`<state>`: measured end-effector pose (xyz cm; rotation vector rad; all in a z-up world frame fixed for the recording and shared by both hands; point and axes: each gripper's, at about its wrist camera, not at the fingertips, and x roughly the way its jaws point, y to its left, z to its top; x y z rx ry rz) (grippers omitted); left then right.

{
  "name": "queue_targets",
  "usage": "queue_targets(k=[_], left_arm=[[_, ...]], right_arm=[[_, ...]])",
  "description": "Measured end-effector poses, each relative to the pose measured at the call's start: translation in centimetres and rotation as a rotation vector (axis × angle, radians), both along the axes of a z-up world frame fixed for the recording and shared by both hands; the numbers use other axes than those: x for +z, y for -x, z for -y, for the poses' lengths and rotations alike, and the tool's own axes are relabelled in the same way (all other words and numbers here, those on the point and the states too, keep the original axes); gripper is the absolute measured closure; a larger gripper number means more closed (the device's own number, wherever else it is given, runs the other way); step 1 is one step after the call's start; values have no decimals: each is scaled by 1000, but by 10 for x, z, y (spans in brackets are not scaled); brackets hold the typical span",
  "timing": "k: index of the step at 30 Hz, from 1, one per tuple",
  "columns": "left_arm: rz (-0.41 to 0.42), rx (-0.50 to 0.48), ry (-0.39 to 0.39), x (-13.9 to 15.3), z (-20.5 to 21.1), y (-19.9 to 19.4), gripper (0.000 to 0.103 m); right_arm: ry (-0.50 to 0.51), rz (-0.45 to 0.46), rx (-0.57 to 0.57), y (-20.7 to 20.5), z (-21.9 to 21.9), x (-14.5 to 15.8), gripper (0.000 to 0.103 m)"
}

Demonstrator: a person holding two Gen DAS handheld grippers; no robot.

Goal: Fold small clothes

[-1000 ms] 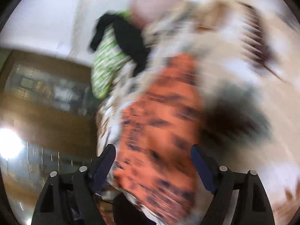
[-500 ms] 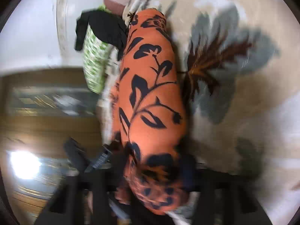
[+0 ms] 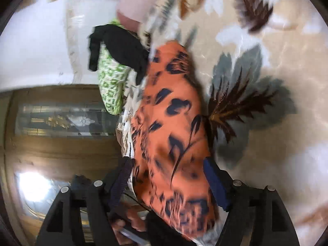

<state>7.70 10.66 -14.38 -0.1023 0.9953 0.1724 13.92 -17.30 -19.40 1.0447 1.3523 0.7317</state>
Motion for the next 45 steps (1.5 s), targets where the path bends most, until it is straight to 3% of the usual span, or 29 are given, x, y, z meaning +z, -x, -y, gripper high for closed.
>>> queue_targets(k=[1, 3, 5, 7, 8, 10, 14, 16, 18, 19, 20, 22, 23, 24, 25, 27, 29, 33, 34, 35, 36, 37, 40, 43, 45], left_arm=[[8, 7, 9, -1, -2, 2, 20], [19, 14, 3, 1, -5, 7, 20], [19, 3, -4, -1, -2, 7, 19], [11, 9, 19, -3, -3, 5, 18], [10, 13, 27, -3, -2, 3, 18], [6, 18, 42, -3, -5, 3, 18], [4, 19, 58, -4, -5, 2, 18], [6, 19, 60, -4, -5, 3, 18], [5, 21, 70, -5, -7, 3, 17], [5, 20, 72, -5, -7, 3, 17], [8, 18, 74, -4, -9, 4, 17], [13, 16, 82, -5, -10, 5, 16], [10, 19, 79, -7, -10, 4, 15], [10, 12, 88, -8, -10, 3, 15], [8, 13, 83, -8, -10, 2, 15], [13, 16, 80, -6, -10, 4, 15], [15, 17, 90, -8, -12, 4, 15], [18, 19, 90, -9, -12, 4, 14], [17, 20, 95, -9, -12, 4, 14], [14, 19, 106, -9, -13, 4, 14], [10, 23, 108, -9, -13, 4, 14], [8, 25, 106, -8, -13, 4, 14], [13, 31, 105, -4, -13, 8, 15], [26, 33, 97, 7, -11, 18, 15], [57, 23, 89, 15, -9, 28, 15]], right_arm=[[51, -54, 28, -3, -9, -14, 43], [97, 1, 16, 1, -14, 3, 57], [137, 91, 6, 6, -17, 25, 61], [199, 6, -16, 0, -16, -4, 61], [158, -9, -35, 1, -13, -11, 61], [118, 56, -25, 7, -7, 5, 56], [133, 124, -73, 1, 2, 32, 36], [120, 109, -108, -16, 3, 31, 28], [104, 29, -52, -41, -13, 4, 28], [106, -11, -53, -44, -8, -4, 59], [103, -13, -69, -40, -13, -1, 69], [158, 172, -72, -23, -17, 40, 74], [199, 191, -81, -20, -18, 43, 74], [253, 134, -78, -24, -18, 25, 74], [276, 73, -77, -31, -19, 7, 73], [155, 15, -118, -32, -9, -8, 62], [149, 63, -118, -27, -9, 10, 44], [122, 119, -172, -32, 3, 28, 33], [151, 107, -154, -38, 3, 21, 34], [222, 73, -109, -47, -4, 11, 56], [232, 38, -99, -52, -7, -3, 65], [196, 18, -130, -53, -5, -5, 66], [195, 120, -162, -36, -10, 30, 63], [189, 127, -147, -15, -7, 47, 23], [190, 122, -133, 3, -12, 46, 22]])
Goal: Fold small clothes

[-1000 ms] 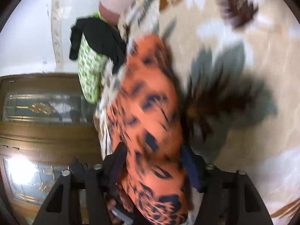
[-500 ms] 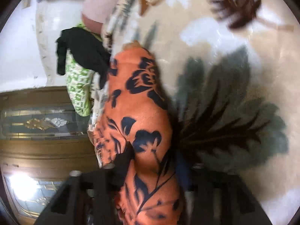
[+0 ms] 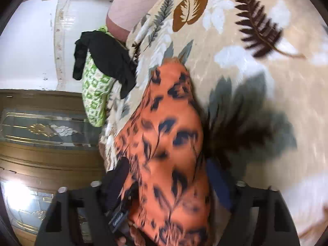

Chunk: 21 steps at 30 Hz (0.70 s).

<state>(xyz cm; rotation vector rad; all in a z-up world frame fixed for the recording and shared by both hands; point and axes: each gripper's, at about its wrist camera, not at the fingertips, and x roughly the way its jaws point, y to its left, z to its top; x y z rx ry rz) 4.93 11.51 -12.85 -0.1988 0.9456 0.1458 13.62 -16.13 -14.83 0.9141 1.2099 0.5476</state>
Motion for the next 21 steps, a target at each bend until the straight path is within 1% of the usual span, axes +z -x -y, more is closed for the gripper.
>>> queue_targets(k=[1, 2, 3, 4, 5, 6, 8, 9, 10, 11, 12, 13, 14, 16, 17, 19, 20, 21], left_arm=[[6, -4, -1, 2, 1, 2, 15], [2, -7, 0, 1, 2, 3, 15], [-9, -8, 2, 0, 3, 4, 15], [-17, -5, 4, -1, 3, 5, 15], [-21, -1, 9, 0, 3, 7, 15], [-13, 3, 18, 3, 2, 11, 15], [3, 8, 16, 9, 1, 15, 15], [9, 11, 19, 12, -1, 18, 15], [10, 15, 22, 13, -2, 19, 15], [11, 20, 28, 15, -5, 20, 15], [14, 26, 41, 18, -7, 23, 15], [16, 28, 49, 19, -9, 25, 15], [28, 32, 73, 22, -13, 31, 15], [60, 31, 152, 26, -23, 44, 15], [68, 32, 191, 25, -27, 49, 15], [78, 38, 343, 18, -41, 61, 15], [62, 47, 419, 9, -47, 63, 15], [24, 52, 491, -4, -52, 63, 15]], right_arm=[[-1, -7, 17, 13, 9, -9, 22], [8, -10, 54, 19, 1, -17, 25], [61, -6, 105, 21, -11, -23, 62], [97, 2, 111, 32, -2, -31, 62], [87, 3, 95, 32, 0, -30, 62], [78, -1, 79, 32, 0, -28, 63], [133, 40, 77, 33, -6, -14, 61], [169, 52, 78, 39, 0, -8, 58], [190, 49, 74, 44, 4, -4, 44], [208, 55, 55, 47, 5, 1, 37], [226, 72, 34, 49, 8, 7, 37], [252, 108, 14, 53, 13, 15, 37], [269, 152, 6, 56, 15, 26, 37], [258, 233, 30, 61, 10, 42, 37], [250, 272, 66, 62, 2, 51, 37], [250, 320, 125, 61, -16, 61, 37], [250, 327, 152, 58, -29, 61, 37], [251, 321, 185, 53, -39, 55, 37]])
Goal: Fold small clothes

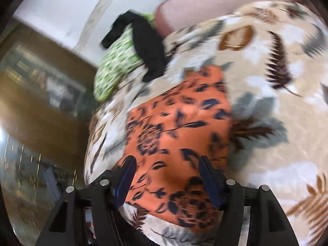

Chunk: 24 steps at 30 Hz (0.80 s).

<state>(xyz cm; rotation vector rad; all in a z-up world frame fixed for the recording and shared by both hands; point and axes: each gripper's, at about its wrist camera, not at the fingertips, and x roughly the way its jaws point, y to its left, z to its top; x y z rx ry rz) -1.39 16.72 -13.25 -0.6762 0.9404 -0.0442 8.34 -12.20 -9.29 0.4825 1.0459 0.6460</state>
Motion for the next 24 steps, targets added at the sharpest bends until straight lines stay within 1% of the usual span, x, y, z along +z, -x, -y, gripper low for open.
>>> queue_targets(k=[1, 2, 3, 4, 5, 6, 7, 8, 9, 10, 11, 12, 13, 14, 15, 16, 17, 18, 19, 20, 21, 22, 23, 24], left_arm=[[-29, -4, 46, -10, -2, -1, 15], [-62, -3, 94, -22, -4, -2, 15], [-73, 10, 140, -29, -6, -2, 15], [-60, 16, 147, -28, -7, 0, 15], [-43, 9, 167, -25, -7, 1, 16], [-19, -2, 206, -22, -7, 1, 19], [2, -16, 211, -18, -5, 1, 27], [7, -34, 186, -16, -3, 0, 57], [-9, -59, 102, -15, 2, -2, 79], [-45, -56, 78, -27, 2, -4, 80], [-82, -55, 126, -40, -4, -6, 82], [-92, -36, 230, -53, -14, -5, 82], [-90, -36, 244, -51, -17, -6, 82], [-78, -43, 214, -41, -16, -6, 82], [-59, -69, 153, -26, -9, -6, 82], [-39, -98, 119, -14, -2, -7, 78], [-15, -126, 90, -2, 3, -10, 65], [13, -138, 69, 9, 6, -15, 38], [47, -133, 61, 16, 5, -23, 28], [69, -127, 57, 18, 1, -30, 20], [73, -113, 41, 18, -5, -45, 20], [51, -106, 38, 15, -11, -59, 20], [38, -98, 58, 13, -17, -74, 20], [51, -90, 91, 10, -24, -88, 20]], right_arm=[[16, -28, 20, -6, -8, -11, 36], [43, -76, 46, -14, -16, -29, 35], [42, -104, 63, -18, -17, -41, 35], [9, -114, 61, -21, -15, -49, 35], [-28, -128, 46, -22, -11, -50, 35], [-47, -143, 41, -23, -8, -49, 35], [-53, -149, 45, -23, -6, -48, 35], [-61, -155, 53, -25, -6, -50, 35], [-74, -159, 54, -25, -5, -52, 35], [-83, -160, 51, -25, -5, -53, 35], [-90, -158, 52, -25, -5, -54, 35], [-91, -155, 57, -25, -7, -54, 35], [-89, -155, 63, -26, -5, -55, 35], [-87, -149, 67, -24, -5, -54, 35], [-85, -145, 72, -22, -3, -52, 35], [-84, -144, 75, -22, -3, -52, 35], [-85, -147, 78, -23, -3, -52, 35], [-92, -152, 79, -24, -2, -53, 35], [-97, -156, 79, -24, -1, -53, 35], [-102, -159, 82, -24, 0, -54, 35], [-107, -159, 88, -24, 0, -54, 35], [-111, -159, 90, -24, 0, -54, 35], [-118, -159, 93, -24, 1, -54, 35], [-125, -160, 96, -24, 2, -55, 35]])
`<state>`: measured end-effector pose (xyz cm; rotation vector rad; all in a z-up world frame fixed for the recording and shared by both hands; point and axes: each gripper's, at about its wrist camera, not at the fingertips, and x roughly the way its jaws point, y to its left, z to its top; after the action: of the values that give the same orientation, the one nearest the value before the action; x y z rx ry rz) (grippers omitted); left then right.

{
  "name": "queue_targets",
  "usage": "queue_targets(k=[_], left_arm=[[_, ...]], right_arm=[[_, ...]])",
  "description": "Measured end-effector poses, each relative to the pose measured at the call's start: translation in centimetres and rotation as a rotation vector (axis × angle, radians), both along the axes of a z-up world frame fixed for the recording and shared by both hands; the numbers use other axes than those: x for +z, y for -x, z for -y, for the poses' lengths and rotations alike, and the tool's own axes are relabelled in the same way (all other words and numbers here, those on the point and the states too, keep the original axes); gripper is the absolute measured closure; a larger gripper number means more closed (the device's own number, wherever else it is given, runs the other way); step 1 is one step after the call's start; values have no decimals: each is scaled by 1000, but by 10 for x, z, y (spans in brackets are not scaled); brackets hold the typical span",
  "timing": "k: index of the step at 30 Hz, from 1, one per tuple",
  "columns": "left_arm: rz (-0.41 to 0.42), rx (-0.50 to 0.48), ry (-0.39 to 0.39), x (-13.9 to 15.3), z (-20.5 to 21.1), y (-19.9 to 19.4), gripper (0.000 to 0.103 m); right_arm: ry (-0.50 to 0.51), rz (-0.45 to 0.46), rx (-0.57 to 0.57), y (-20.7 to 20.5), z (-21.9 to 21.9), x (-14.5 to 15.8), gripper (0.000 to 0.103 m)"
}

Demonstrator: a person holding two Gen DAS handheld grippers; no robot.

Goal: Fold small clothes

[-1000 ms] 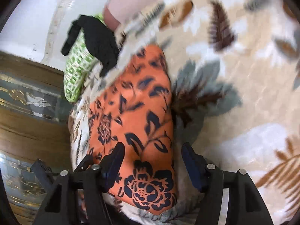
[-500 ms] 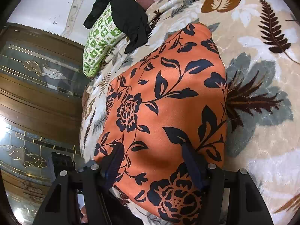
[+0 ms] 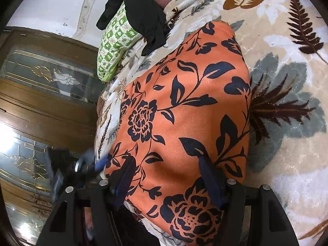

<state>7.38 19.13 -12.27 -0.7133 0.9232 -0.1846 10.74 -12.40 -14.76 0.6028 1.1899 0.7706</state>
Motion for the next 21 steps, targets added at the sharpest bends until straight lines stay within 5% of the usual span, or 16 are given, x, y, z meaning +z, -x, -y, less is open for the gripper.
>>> queue_targets(k=[4, 6, 9, 12, 14, 15, 21], left_arm=[[-76, -41, 16, -22, 0, -43, 22], [-153, -60, 28, -47, 3, -64, 51], [-123, -52, 72, -44, -1, -65, 75], [8, -95, -81, -18, 20, -51, 77], [-103, -89, -38, -50, 10, -61, 70], [-101, -79, 26, -57, 3, -62, 68], [5, -131, -63, -18, 15, -55, 49]], right_arm=[[-21, -8, 7, -2, 2, -2, 35], [-25, -7, 15, -2, 2, -2, 35], [-41, -7, 25, -2, 4, -4, 35], [-51, -9, 29, -3, 7, -5, 35], [-55, -8, 35, -5, 6, -7, 35], [-65, -12, 37, -5, 6, -7, 35], [-40, -11, 62, -8, 11, 15, 35]])
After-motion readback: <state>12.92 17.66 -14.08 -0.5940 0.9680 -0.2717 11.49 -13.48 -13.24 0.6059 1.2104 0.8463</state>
